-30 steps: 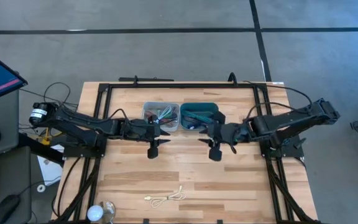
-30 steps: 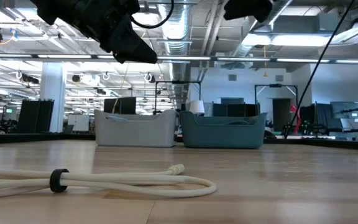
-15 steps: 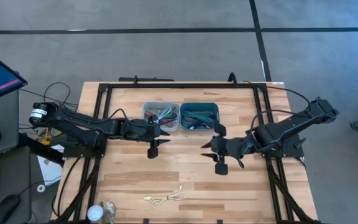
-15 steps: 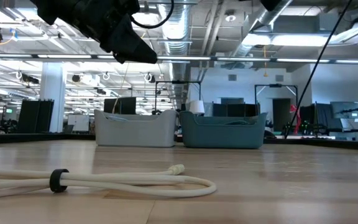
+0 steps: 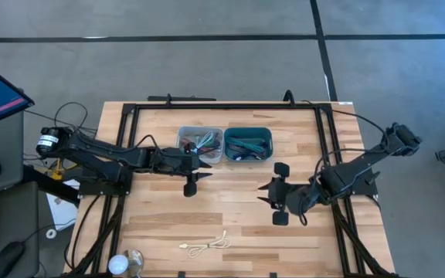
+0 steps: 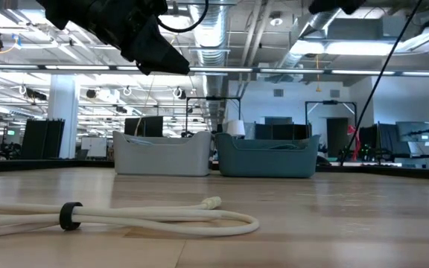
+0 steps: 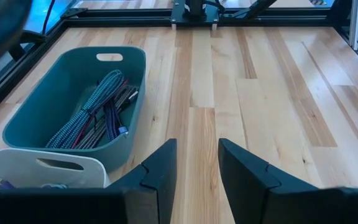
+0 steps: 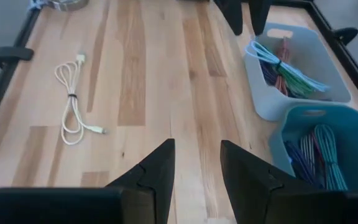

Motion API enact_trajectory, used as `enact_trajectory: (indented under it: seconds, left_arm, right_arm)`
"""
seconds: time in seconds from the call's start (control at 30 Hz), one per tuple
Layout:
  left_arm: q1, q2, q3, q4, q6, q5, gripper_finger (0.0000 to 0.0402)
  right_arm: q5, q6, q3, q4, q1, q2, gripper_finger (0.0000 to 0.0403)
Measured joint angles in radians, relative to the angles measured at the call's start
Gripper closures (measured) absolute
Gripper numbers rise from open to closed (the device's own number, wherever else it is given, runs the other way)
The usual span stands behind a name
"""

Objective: Pick & Place USB Port
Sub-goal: Put the white charger cable into the white bin

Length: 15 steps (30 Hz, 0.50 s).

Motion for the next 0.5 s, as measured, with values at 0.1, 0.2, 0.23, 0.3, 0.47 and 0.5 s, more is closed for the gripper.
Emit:
enact_trajectory:
  seconds: [0.1,0.2,0.23,0.3,0.47,0.5]
  left_arm:
    - [0.0,0.0,0.0,0.0,0.0,0.0,0.0284]
    - [-0.002,0.0,0.0,0.001,-0.002,0.0,0.0284]
    - [-0.004,0.0,0.0,0.001,-0.019,0.005,0.0284]
    - [-0.005,0.0,0.0,0.001,-0.067,0.025,0.0284]
    - [-0.006,0.0,0.0,0.0,-0.202,0.086,0.0284]
    - [-0.006,0.0,0.0,-0.001,-0.226,0.102,0.0284]
  right_arm:
    - [0.023,0.036,-0.031,0.008,0.011,0.0,0.0282]
    - [0.048,0.065,-0.079,0.022,0.015,0.0,0.0282]
    - [0.05,0.079,-0.089,0.021,0.015,0.001,0.0282]
    - [0.051,0.099,-0.108,0.03,0.015,0.001,0.0282]
    - [0.057,0.1,-0.148,0.077,0.014,0.001,0.0282]
    - [0.057,0.098,-0.148,0.083,0.014,0.001,0.0282]
